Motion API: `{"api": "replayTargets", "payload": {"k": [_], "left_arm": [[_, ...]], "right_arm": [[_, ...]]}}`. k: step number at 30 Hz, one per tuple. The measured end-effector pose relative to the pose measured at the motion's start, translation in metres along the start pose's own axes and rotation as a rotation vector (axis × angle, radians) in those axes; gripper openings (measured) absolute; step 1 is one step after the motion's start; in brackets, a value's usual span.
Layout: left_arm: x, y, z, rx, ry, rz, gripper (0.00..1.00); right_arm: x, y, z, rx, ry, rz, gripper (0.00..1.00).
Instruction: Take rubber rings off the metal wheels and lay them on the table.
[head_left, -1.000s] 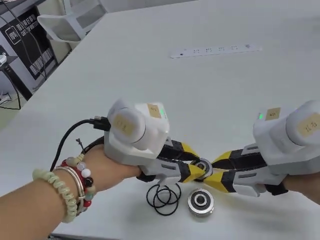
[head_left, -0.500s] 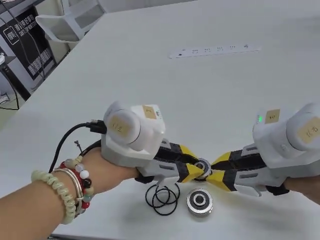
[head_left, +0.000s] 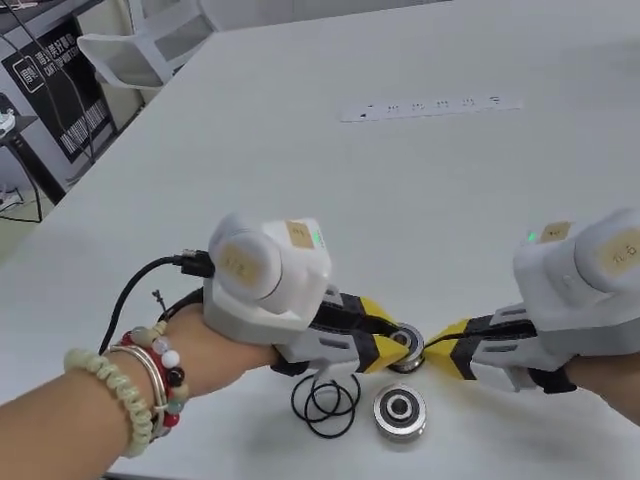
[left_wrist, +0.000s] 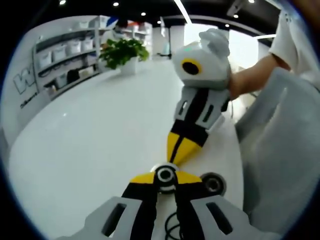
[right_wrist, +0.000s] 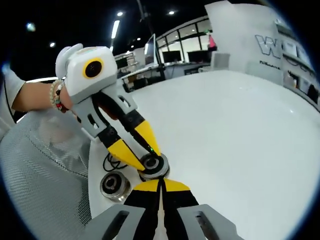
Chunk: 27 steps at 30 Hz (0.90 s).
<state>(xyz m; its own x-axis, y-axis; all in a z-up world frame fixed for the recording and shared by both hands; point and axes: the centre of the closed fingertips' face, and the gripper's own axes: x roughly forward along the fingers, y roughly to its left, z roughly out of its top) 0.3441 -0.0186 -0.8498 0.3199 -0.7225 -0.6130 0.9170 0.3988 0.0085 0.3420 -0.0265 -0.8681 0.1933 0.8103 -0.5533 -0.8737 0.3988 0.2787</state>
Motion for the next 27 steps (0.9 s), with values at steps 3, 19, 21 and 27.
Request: {"api": "replayTargets", "payload": {"k": [3,19,21,27], "left_arm": [[0.000,0.000,0.000,0.004,-0.002,0.001,0.14],[0.000,0.001,0.001,0.001,-0.016,0.003,0.13],[0.000,0.001,0.001,0.006,-0.015,0.003,0.13],[0.000,0.000,0.001,0.018,-0.009,0.009,0.13]], "right_arm": [[-0.002,-0.001,0.000,0.148,-0.022,0.012,0.00],[-0.009,0.000,0.013,0.434,-0.108,0.060,0.00],[-0.009,0.000,0.013,0.432,-0.108,0.058,0.00],[-0.009,0.004,0.017,0.452,-0.115,0.076,0.00]]}}
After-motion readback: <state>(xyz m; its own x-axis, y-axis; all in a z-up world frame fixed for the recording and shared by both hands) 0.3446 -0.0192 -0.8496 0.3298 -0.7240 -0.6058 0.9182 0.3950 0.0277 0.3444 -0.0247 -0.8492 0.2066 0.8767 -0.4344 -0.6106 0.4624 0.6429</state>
